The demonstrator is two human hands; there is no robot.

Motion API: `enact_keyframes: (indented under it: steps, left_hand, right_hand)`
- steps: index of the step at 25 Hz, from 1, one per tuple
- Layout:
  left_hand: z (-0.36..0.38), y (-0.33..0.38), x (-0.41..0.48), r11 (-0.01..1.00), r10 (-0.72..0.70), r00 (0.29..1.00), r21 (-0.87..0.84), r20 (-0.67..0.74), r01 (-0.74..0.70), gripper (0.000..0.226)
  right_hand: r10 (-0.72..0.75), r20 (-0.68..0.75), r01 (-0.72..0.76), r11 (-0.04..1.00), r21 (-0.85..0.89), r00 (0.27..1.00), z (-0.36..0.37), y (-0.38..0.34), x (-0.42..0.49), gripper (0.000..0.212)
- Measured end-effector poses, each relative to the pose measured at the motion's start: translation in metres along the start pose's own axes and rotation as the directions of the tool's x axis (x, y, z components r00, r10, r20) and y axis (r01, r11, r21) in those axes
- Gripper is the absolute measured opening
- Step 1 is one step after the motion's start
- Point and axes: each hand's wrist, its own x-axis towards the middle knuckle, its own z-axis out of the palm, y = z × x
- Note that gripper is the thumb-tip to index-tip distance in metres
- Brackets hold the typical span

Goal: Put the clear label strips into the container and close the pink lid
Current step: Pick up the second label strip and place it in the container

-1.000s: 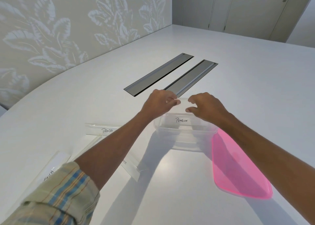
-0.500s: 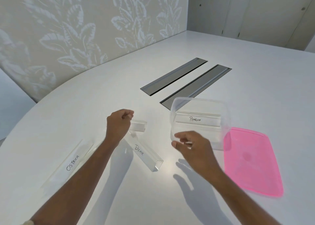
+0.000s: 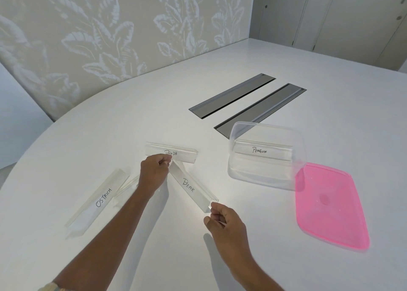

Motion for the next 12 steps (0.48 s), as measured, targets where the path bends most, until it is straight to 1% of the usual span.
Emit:
enact_keyframes:
  steps: [5,9,12]
  left_hand:
    - [0.003,0.001,-0.003,1.000,0.001,1.000,-0.011,0.003,-0.001,0.035]
    - [0.003,-0.001,-0.005,1.000,-0.010,1.000,-0.005,0.008,0.010,0.032]
    - [0.005,0.000,-0.008,1.000,-0.025,1.000,-0.011,0.001,0.025,0.030]
  right_hand:
    - [0.005,-0.013,-0.004,0.999,0.036,1.000,0.012,0.000,-0.005,0.039]
    - [-0.002,-0.076,0.008,0.997,0.072,0.997,0.014,-0.001,-0.005,0.047]
    - [-0.001,-0.103,0.010,0.996,0.086,0.995,0.012,-0.003,-0.004,0.048]
